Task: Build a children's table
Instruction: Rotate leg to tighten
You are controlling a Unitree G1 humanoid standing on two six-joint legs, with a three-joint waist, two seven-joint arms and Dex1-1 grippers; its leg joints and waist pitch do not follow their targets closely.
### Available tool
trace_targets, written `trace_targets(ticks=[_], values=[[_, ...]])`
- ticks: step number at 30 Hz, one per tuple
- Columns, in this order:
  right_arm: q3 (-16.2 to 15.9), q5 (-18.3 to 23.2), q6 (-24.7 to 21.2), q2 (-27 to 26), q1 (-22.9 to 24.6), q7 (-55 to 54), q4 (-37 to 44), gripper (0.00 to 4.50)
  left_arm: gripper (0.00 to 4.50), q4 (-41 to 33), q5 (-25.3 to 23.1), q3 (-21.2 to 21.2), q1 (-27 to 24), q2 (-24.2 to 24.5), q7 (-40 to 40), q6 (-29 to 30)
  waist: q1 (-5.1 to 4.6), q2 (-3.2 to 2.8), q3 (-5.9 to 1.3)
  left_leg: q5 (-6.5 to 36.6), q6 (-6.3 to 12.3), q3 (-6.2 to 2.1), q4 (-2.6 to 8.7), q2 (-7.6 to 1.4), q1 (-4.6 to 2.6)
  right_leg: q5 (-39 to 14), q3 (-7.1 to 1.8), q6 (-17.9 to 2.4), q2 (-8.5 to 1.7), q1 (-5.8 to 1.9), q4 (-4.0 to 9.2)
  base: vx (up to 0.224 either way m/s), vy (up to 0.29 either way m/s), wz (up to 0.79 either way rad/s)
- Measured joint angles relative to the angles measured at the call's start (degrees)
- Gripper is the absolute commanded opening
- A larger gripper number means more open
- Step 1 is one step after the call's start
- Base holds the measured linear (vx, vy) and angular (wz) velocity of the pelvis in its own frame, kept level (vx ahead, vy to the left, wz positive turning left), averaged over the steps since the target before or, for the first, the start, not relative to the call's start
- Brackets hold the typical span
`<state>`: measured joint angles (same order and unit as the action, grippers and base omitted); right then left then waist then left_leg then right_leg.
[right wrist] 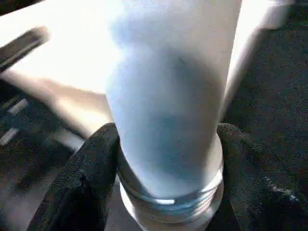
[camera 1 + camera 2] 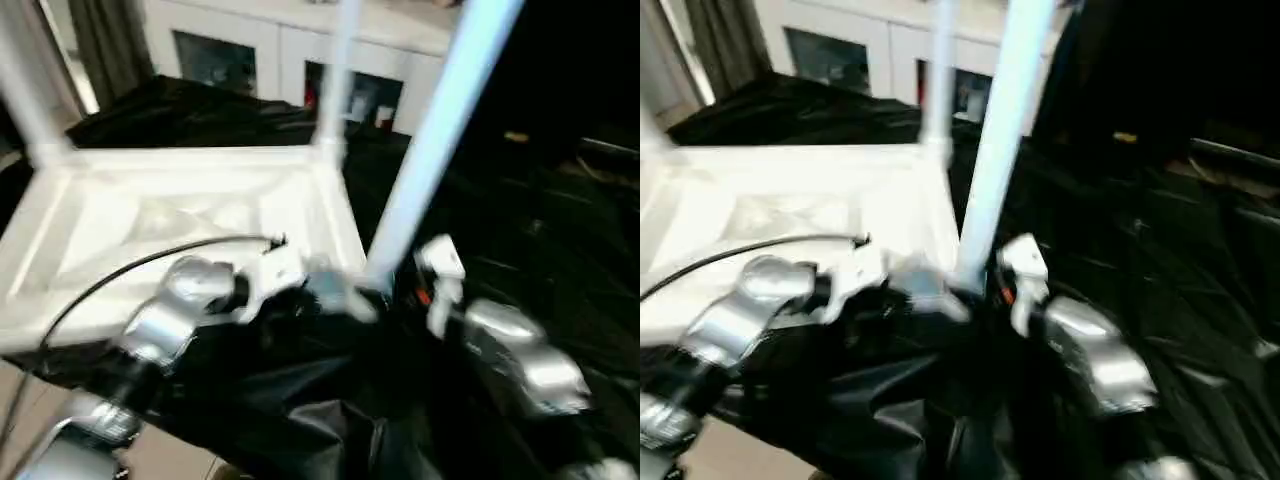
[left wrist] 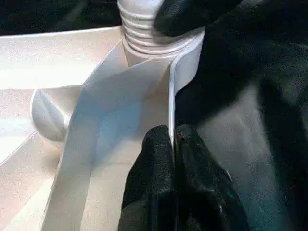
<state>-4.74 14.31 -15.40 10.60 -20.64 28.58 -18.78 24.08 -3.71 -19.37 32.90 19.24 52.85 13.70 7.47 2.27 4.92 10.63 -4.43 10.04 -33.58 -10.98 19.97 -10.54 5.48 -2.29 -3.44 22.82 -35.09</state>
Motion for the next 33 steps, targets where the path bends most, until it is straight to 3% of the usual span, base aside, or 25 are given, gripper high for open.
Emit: trace_targets(ticks=[5,9,10,17,25,33], values=[[2.2,-4.2,1.7,-6.4,-6.0,-15.3,-7.8,2.74,0.0,7.4,-0.7,1.0,4.7,-8.4,-10.7,5.0,0.49,-0.08,-0.12,0.0,-0.03,-0.03,-0.02,0.01,-0.02,0.1,-0.01,0.0,-0.01,-0.05,0.03,0.0,0.0,0.0],[2.4,-5.4,2.9,-7.2,-7.1,-17.4,-9.7,2.74,0.0,10.0,-1.0,1.0,6.1,-9.8,-11.7,4.4,0.74,-0.19,-0.2,0.0,-0.03,-0.04,0.03,0.01,0.0,0.2,-0.01,0.0,-0.01,-0.11,0.02,0.0,0.0,0.0],[2.5,-5.4,3.2,-7.3,-7.1,-17.4,-10.0,3.3,0.0,10.2,-1.1,1.0,6.1,-9.8,-11.7,4.0,0.73,-0.21,-0.21,0.0,-0.03,-0.04,0.03,0.01,-0.01,0.2,-0.01,0.0,-0.01,-0.12,0.02,0.0,0.0,0.0],[2.7,-5.9,5.0,-7.8,-6.9,-15.3,-11.6,3.79,0.0,11.2,-2.3,1.0,7.2,-8.7,-12.5,3.3,0.37,-0.24,-0.19,0.0,-0.03,-0.08,0.02,0.01,0.1,0.3,0.01,0.0,-0.01,0.02,0.08,0.0,0.0,0.0],[-1.4,-4.3,2.5,1.9,-2.5,1.1,-2.9,3.79,0.0,8.8,-1.7,0.3,5.2,-3.1,-5.0,-3.0,0.51,-0.31,-0.2,0.0,-0.03,-0.12,0.19,-0.01,0.32,0.4,0.01,-0.2,0.08,0.17,0.02,0.0,0.0,0.0],[-4.4,-0.7,1.6,11.7,2.2,18.6,7.7,3.79,0.0,-3.2,4.2,-0.2,-2.2,4.9,11.0,-4.1,1.3,-0.33,-0.19,0.1,0.26,-0.1,0.06,-0.01,0.55,0.1,0.01,-0.3,0.03,0.38,0.06,0.0,0.0,0.0]])
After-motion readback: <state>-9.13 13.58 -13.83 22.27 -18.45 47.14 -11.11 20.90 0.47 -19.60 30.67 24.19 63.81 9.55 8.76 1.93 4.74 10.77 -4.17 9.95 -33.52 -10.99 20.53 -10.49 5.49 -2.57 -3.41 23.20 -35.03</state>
